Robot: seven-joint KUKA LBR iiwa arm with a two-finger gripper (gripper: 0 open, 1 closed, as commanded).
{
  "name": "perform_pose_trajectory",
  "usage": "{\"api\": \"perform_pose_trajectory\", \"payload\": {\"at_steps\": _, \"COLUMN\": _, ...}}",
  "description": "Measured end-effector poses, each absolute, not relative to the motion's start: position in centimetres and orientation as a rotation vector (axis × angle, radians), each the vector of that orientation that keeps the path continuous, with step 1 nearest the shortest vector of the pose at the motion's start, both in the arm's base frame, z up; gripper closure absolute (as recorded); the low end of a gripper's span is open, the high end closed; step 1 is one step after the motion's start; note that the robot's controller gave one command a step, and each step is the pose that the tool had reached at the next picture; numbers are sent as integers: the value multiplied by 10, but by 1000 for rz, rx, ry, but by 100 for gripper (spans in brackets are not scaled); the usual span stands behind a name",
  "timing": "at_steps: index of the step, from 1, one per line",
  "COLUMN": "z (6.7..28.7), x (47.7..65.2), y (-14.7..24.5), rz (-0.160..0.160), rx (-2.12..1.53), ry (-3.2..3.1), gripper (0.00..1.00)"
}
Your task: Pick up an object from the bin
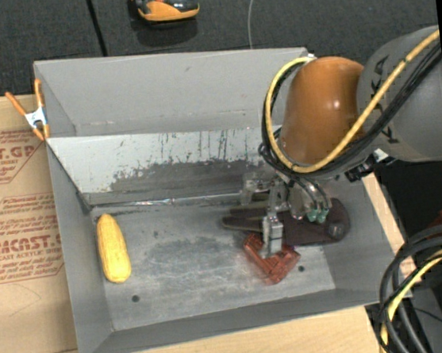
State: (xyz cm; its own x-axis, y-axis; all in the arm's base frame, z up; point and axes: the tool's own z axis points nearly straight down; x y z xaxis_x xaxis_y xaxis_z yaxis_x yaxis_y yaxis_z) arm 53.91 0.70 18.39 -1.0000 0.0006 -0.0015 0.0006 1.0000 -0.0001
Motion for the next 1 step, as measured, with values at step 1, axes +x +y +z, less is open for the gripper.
{"api": "perform_pose_trajectory", "payload": {"at_steps": 1, "z": 168, "x": 548, "y": -1, "rz": 4, "rx": 118, "ry": 3131, "gripper": 0}}
